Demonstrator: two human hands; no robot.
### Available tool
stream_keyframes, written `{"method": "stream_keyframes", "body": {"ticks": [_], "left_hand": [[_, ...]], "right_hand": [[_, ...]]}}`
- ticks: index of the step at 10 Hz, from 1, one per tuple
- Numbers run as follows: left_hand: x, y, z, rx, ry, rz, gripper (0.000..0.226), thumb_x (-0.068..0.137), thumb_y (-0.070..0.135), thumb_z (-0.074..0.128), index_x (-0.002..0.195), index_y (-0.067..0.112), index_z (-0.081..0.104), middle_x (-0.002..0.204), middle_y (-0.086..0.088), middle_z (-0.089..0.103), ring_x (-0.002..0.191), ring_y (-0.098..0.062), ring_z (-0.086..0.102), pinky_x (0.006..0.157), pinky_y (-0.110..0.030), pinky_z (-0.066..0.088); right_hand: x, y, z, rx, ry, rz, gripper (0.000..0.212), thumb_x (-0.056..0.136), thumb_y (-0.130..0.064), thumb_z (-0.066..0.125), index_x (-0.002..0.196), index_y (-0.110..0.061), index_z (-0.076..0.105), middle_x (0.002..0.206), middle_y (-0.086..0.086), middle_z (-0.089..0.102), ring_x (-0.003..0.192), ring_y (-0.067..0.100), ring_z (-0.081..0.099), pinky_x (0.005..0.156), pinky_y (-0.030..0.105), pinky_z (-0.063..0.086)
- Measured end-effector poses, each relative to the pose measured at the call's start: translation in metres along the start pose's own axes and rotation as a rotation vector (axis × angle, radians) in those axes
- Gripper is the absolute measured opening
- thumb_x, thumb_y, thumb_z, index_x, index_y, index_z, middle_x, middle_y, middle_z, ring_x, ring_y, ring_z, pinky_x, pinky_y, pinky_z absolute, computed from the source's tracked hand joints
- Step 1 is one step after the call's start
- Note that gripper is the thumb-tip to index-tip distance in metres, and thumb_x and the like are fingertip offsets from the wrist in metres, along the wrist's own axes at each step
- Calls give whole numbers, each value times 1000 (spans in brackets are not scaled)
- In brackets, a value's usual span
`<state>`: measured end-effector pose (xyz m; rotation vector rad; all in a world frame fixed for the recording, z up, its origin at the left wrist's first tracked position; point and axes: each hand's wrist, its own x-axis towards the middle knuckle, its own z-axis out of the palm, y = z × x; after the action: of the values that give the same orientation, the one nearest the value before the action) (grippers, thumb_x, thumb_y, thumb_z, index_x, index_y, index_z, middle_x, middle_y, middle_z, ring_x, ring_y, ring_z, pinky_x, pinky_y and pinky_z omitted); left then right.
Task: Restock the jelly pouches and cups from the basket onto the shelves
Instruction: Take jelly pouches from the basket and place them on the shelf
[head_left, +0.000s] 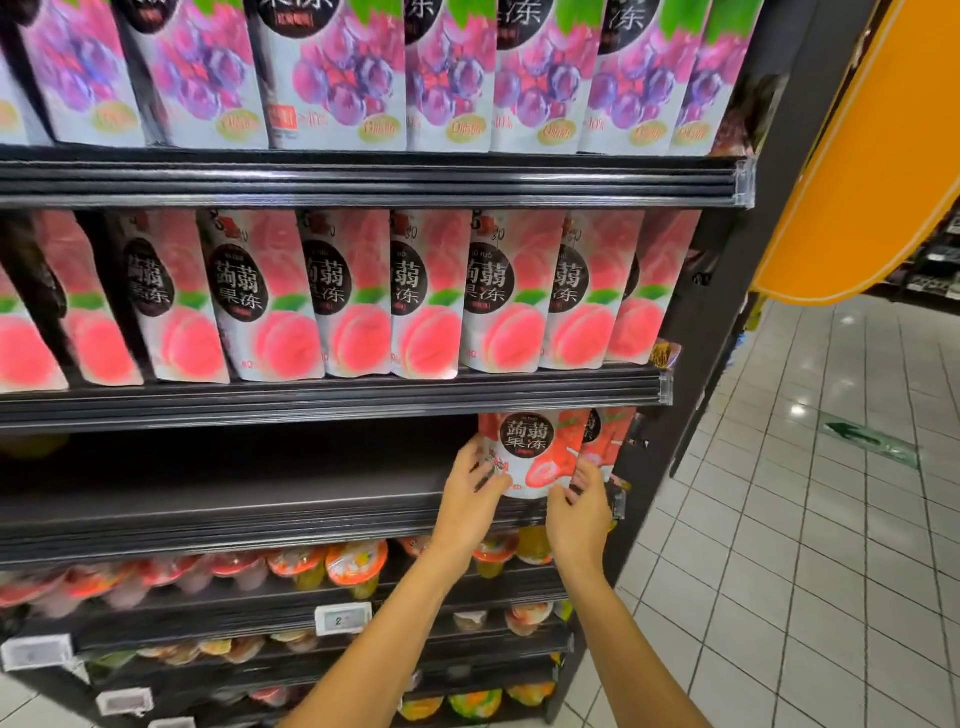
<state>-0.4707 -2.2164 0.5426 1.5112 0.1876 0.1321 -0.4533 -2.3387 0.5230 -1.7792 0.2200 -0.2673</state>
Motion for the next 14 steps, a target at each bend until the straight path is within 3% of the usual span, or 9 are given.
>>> {"method": "stream_keyframes", "body": {"ticks": [2,3,5,7,9,10,12,13,14], "left_hand": [[-17,0,-16,-220,-47,-34,31,94,7,60,116,29,62,120,4,69,114,-7,64,90,-21,52],[-28,-3,-32,-256,-69,-49,28,95,6,58,117,21,63,115,4,72,112,-11,66,88,-21,54],[-59,-20,-87,-226,-50,-115,23,96,9,56,117,13,65,114,-1,73,106,-16,69,86,-28,57],[-107,-76,-181,-133,28,-312,22,100,10,50,115,7,66,114,-8,72,103,-23,69,86,-38,58],[-178,-196,-297,-94,166,-609,22,99,1,47,114,-6,61,113,-21,66,91,-26,68,76,-36,56],[-214,-267,-340,-89,233,-756,19,97,-5,47,112,-8,59,101,-18,64,60,-10,69,57,-25,58],[-260,-395,-392,-62,362,-1023,27,101,-1,41,84,11,58,55,9,70,50,-2,66,50,-18,53],[-284,-511,-417,31,318,-1134,25,103,3,40,88,14,57,62,7,71,51,1,65,49,-15,53],[-285,-572,-417,145,296,-1135,29,96,-2,53,72,14,59,50,6,61,42,-4,56,42,-16,44]], "right_hand": [[-29,2,9,128,165,16,58,95,4,48,147,-18,35,149,4,41,130,23,47,105,42,45],[-47,6,18,76,236,-29,44,93,2,51,133,-16,47,125,1,50,111,21,56,93,35,49],[-91,27,45,7,94,-77,25,94,0,50,99,-21,62,95,-8,63,87,2,59,82,32,53],[-161,75,100,-29,-83,50,14,90,2,59,88,-7,69,87,5,69,84,20,65,79,32,51],[-276,163,168,-78,-232,266,25,86,13,59,73,-7,66,71,-9,65,67,-1,61,66,23,48],[-315,222,194,-168,-277,360,38,91,18,42,66,0,64,60,-8,63,58,0,58,69,21,47],[-365,343,228,-413,-525,630,16,94,-7,57,89,-19,66,92,4,65,85,14,58,67,7,42],[-381,415,248,-476,-522,570,23,88,11,54,78,-5,67,79,9,60,80,17,51,63,7,38],[-395,486,265,-571,-647,570,20,86,14,55,77,4,70,83,21,68,81,23,57,76,31,47]]}}
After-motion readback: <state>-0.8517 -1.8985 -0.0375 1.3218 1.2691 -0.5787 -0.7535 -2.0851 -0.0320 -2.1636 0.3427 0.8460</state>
